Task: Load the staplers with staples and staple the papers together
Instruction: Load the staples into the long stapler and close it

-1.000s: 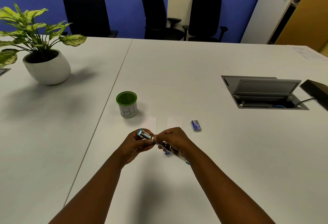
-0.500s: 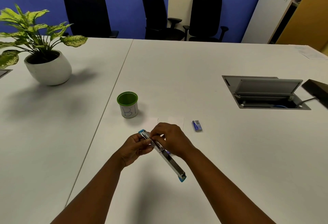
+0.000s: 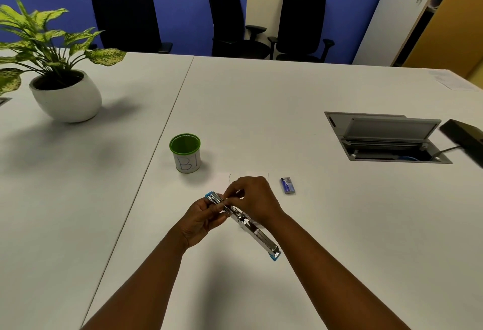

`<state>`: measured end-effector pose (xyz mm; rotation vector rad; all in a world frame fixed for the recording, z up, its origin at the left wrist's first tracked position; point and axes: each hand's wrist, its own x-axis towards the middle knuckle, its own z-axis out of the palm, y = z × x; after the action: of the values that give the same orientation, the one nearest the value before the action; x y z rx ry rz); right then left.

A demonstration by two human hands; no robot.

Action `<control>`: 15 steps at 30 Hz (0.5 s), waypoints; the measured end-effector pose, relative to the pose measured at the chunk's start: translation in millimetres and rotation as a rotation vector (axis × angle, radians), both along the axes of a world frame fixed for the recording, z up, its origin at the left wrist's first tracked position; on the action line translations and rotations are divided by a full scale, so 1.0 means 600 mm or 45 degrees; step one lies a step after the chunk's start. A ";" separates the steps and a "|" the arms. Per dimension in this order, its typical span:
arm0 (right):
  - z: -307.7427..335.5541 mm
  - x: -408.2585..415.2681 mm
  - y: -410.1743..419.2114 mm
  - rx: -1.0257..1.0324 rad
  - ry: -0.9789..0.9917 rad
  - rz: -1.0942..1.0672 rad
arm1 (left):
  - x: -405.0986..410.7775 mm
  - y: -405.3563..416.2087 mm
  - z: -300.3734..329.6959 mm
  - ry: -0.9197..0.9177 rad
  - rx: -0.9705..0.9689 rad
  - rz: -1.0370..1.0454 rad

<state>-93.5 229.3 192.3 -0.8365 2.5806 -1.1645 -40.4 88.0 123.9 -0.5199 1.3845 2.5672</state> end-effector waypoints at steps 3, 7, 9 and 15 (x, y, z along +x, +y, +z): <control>-0.009 -0.006 0.004 -0.196 -0.282 -0.188 | 0.000 -0.009 0.008 0.013 0.018 0.046; -0.008 -0.022 0.032 0.092 -0.536 -0.077 | 0.001 -0.024 0.010 0.051 0.051 0.101; -0.003 -0.027 0.050 0.283 -0.665 0.086 | 0.001 -0.033 0.010 0.075 0.059 0.142; 0.011 -0.033 0.063 0.048 -0.906 0.056 | 0.003 -0.047 0.003 0.127 0.004 0.195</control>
<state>-113.0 267.3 199.1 -0.3650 1.9773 -1.1304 -38.3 59.9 125.9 -0.5229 1.4240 2.7507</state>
